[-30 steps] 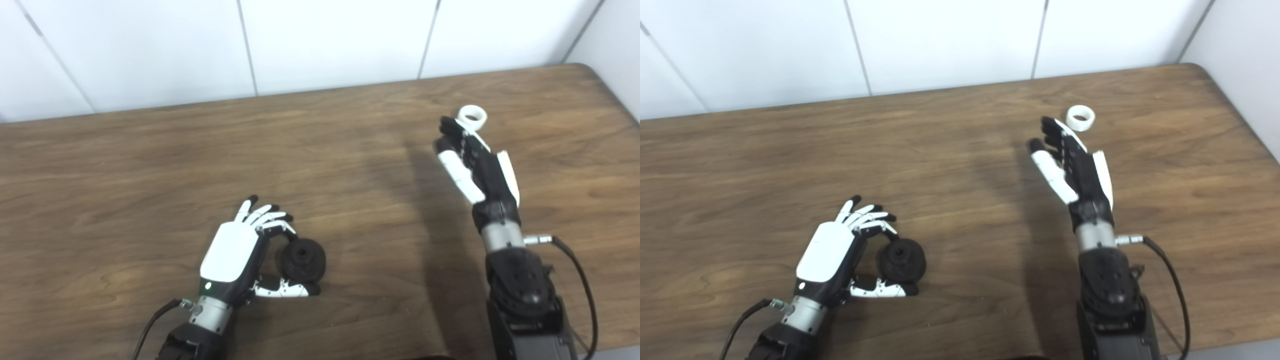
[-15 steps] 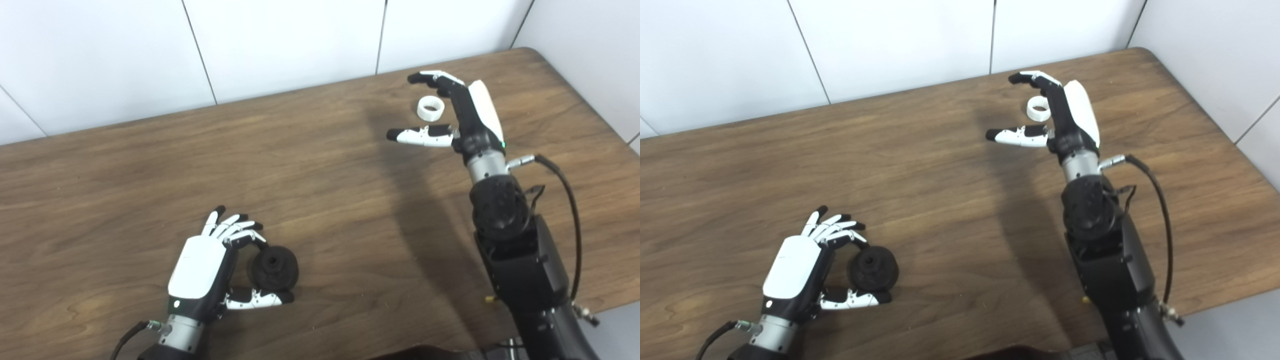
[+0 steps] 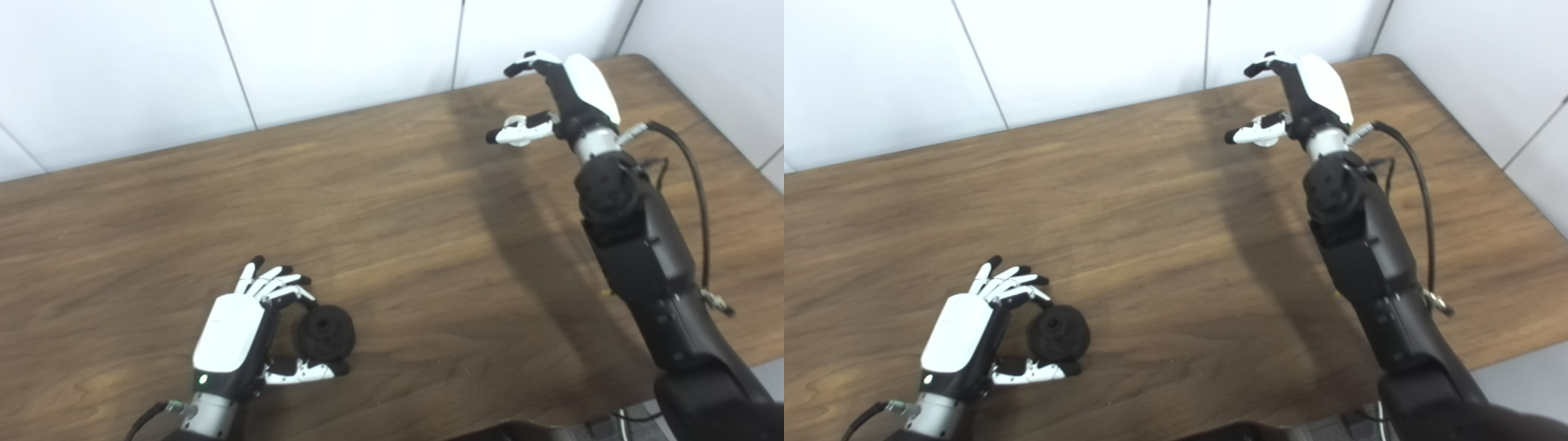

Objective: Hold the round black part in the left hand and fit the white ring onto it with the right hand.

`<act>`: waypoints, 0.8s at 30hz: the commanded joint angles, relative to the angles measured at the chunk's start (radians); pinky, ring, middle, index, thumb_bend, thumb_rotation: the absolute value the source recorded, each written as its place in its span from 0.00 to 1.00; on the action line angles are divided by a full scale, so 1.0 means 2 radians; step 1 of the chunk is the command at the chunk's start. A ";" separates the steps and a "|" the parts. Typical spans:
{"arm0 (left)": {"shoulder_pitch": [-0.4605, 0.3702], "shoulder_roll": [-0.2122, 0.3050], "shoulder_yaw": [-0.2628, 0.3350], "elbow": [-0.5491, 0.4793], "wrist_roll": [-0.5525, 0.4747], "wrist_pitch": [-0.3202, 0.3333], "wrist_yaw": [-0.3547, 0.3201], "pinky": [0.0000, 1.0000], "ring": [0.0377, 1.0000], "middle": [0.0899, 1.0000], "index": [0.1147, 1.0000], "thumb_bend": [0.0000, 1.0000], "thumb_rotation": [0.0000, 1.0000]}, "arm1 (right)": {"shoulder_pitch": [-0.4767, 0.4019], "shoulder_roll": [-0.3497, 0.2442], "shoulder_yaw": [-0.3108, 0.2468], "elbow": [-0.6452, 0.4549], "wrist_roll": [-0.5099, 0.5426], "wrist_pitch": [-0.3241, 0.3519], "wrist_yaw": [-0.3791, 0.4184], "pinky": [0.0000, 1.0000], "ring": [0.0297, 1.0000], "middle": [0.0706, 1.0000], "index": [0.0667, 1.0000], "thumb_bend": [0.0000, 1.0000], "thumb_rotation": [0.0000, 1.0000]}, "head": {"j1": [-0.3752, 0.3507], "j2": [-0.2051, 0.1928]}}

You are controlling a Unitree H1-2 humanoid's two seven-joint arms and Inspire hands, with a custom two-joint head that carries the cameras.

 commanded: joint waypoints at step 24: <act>0.015 0.013 0.009 0.009 0.008 0.002 -0.012 1.00 0.86 0.74 0.42 0.52 0.05 | -0.101 -0.042 0.018 0.140 -0.127 0.000 0.111 1.00 1.00 0.97 0.73 0.90 0.28 | 0.004 -0.004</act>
